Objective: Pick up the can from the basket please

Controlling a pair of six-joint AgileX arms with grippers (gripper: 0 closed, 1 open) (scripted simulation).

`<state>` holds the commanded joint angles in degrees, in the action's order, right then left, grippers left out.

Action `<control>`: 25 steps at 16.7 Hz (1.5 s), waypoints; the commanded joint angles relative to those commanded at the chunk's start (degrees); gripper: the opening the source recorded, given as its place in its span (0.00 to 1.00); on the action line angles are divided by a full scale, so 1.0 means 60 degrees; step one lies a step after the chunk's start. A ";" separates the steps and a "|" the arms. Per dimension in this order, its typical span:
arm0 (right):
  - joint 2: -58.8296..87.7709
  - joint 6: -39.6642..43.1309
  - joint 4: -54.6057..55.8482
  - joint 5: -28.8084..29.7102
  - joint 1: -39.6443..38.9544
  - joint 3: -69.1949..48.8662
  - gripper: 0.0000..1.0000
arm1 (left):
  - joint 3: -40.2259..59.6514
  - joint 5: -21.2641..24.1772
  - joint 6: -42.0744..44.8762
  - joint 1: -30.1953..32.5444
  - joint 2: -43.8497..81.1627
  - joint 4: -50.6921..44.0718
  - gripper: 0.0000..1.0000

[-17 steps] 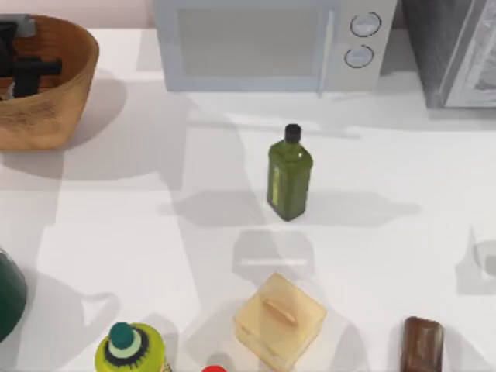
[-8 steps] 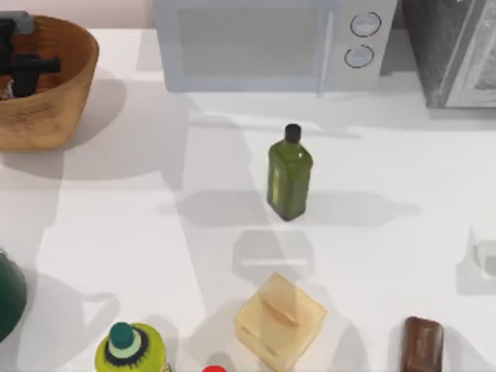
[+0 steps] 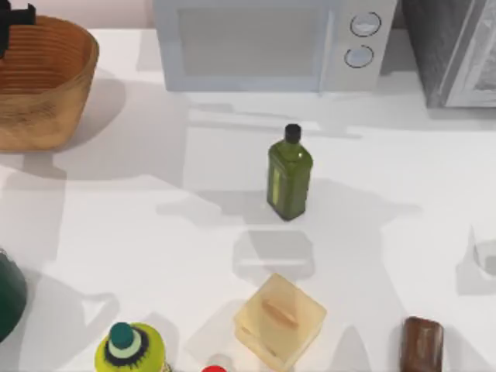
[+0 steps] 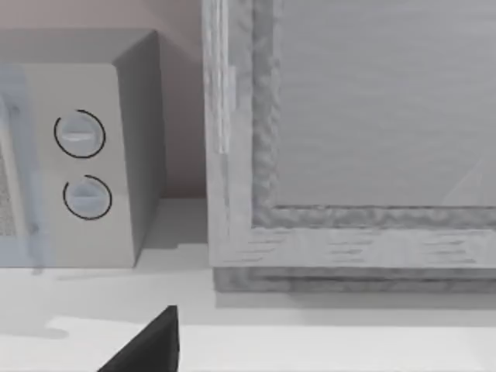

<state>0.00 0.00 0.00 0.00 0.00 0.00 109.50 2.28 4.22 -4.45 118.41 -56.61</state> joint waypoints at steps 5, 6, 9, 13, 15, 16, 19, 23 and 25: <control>0.0000 0.0000 0.0000 0.0000 0.0000 0.0000 1.00 | -0.4106 -0.0128 -0.0213 0.0289 -0.4628 0.2280 0.00; 0.0000 0.0000 0.0000 0.0000 0.0000 0.0000 1.00 | -0.5008 -0.0150 -0.0256 0.0352 -0.5641 0.2771 0.00; 0.0000 0.0000 0.0000 0.0000 0.0000 0.0000 1.00 | -0.7778 -0.0204 -0.0378 0.0531 -0.8738 0.4263 0.00; 0.0000 0.0000 0.0000 0.0000 0.0000 0.0000 1.00 | -1.1413 -0.0245 -0.0518 0.0729 -1.2731 0.6167 0.00; 0.0000 0.0000 0.0000 0.0000 0.0000 0.0000 1.00 | -1.3098 -0.0257 -0.0575 0.0794 -1.4539 0.7016 0.00; 0.0000 0.0000 0.0000 0.0000 0.0000 0.0000 1.00 | -1.3887 -0.0263 -0.0599 0.0816 -1.5372 0.7403 0.00; 0.0000 0.0000 0.0000 0.0000 0.0000 0.0000 1.00 | -1.5980 -0.0288 -0.0659 0.0843 -1.7531 0.8403 0.00; 0.0000 0.0000 0.0000 0.0000 0.0000 0.0000 1.00 | -1.7828 -0.0348 -0.0698 0.0786 -1.9341 0.9246 0.00; 0.0000 0.0000 0.0000 0.0000 0.0000 0.0000 1.00 | -1.8207 -0.0376 -0.0702 0.0747 -1.9696 0.9416 0.00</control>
<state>0.00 0.00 0.00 0.00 0.00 0.00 0.26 0.02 0.00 0.04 0.24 -0.12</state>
